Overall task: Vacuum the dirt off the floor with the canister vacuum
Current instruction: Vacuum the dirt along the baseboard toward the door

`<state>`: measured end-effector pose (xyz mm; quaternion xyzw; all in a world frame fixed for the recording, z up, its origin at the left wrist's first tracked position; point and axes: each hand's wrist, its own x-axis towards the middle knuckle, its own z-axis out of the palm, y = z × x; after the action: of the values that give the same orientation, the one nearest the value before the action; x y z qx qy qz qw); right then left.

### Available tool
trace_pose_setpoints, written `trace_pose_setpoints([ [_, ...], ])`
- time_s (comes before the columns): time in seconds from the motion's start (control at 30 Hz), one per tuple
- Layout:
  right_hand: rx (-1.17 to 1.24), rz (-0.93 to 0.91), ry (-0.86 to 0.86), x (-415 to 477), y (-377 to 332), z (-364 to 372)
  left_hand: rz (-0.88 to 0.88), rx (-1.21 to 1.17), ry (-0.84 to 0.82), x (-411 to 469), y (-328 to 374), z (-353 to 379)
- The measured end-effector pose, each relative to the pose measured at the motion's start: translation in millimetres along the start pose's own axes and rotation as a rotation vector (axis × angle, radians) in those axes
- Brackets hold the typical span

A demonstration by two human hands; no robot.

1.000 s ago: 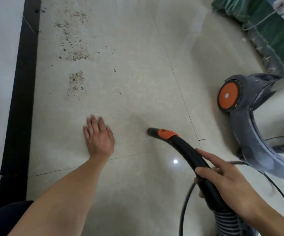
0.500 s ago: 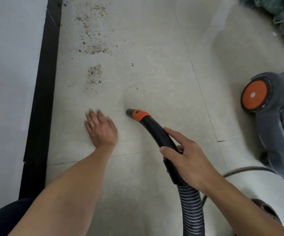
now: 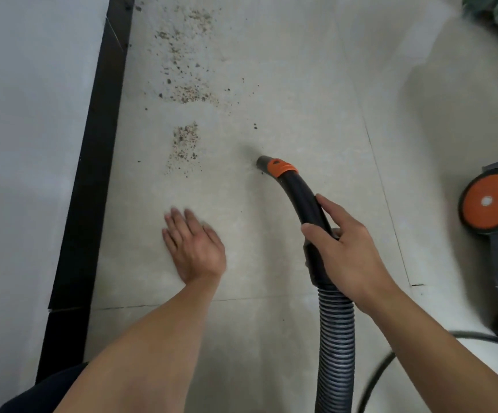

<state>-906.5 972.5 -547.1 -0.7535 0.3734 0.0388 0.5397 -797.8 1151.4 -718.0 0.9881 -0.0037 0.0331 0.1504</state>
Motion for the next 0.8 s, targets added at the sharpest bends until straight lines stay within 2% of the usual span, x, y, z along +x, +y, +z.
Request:
trace_pose_setpoints([
  [0.4, 0.027, -0.044, 0.035, 104.1, -47.9, 19.8, -0.018, 0.071, -0.116, 0.4, 4.8, -4.7],
  [0.8, 0.060, -0.066, -0.228, 178.0, -136.9, 62.3, -0.018, 0.112, -0.177, 2.1, 5.3, -7.9],
])
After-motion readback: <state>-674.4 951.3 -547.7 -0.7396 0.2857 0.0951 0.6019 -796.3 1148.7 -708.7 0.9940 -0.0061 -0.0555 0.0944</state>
